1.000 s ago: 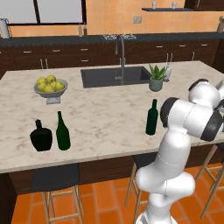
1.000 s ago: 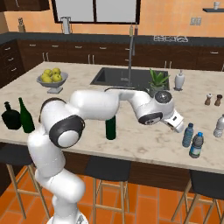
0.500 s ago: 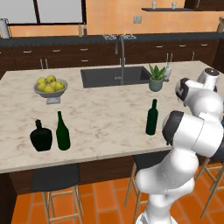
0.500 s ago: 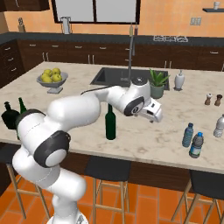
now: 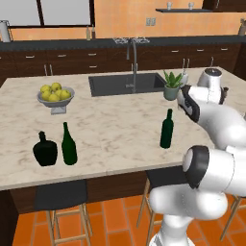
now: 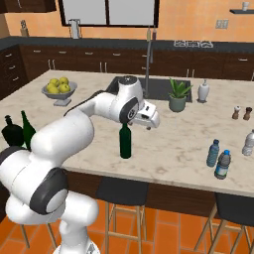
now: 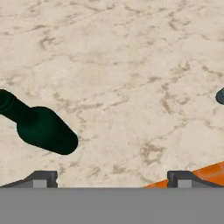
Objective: Move the plastic bottles in the middle to the plastics group, and the glass bottles in the middle to the glass group.
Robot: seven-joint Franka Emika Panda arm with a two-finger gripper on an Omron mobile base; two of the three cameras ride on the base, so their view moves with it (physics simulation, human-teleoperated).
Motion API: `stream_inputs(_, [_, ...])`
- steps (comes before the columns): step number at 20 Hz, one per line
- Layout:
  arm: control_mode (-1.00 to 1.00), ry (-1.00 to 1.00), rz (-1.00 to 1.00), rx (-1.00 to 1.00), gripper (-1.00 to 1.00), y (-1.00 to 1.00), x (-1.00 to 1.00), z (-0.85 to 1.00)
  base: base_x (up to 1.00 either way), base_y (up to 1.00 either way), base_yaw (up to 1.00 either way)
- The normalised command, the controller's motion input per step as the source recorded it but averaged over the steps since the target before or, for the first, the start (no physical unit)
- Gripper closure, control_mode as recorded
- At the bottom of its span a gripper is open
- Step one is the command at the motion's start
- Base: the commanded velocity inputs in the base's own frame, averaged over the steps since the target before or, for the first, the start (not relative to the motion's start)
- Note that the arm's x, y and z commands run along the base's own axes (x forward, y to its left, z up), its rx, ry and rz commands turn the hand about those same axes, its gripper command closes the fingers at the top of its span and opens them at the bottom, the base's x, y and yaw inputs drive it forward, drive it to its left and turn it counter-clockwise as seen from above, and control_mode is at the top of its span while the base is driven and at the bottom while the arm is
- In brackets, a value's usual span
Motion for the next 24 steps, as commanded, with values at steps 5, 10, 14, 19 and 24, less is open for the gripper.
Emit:
stream_inputs(5, [-1.0, -0.03, 0.0, 0.0, -1.0, 0.68, -0.09, 0.14, 0.0, 0.0, 0.0])
stream_inputs(10, [-1.0, -0.02, 0.0, 0.0, -1.0, 0.53, 0.05, 0.01, 0.0, 0.0, 0.0])
stream_inputs(14, [-1.0, -0.01, 0.0, 0.0, -1.0, 0.53, 0.22, -0.02, 0.0, 0.0, 0.0])
stream_inputs(19, [-1.0, 0.0, 0.03, 0.0, -1.0, 0.07, 0.58, -0.01, 0.0, 0.0, 0.0])
stream_inputs(24, [-1.0, 0.04, 0.06, 0.0, -1.0, -0.16, 0.45, -0.02, 0.0, 0.0, 0.0])
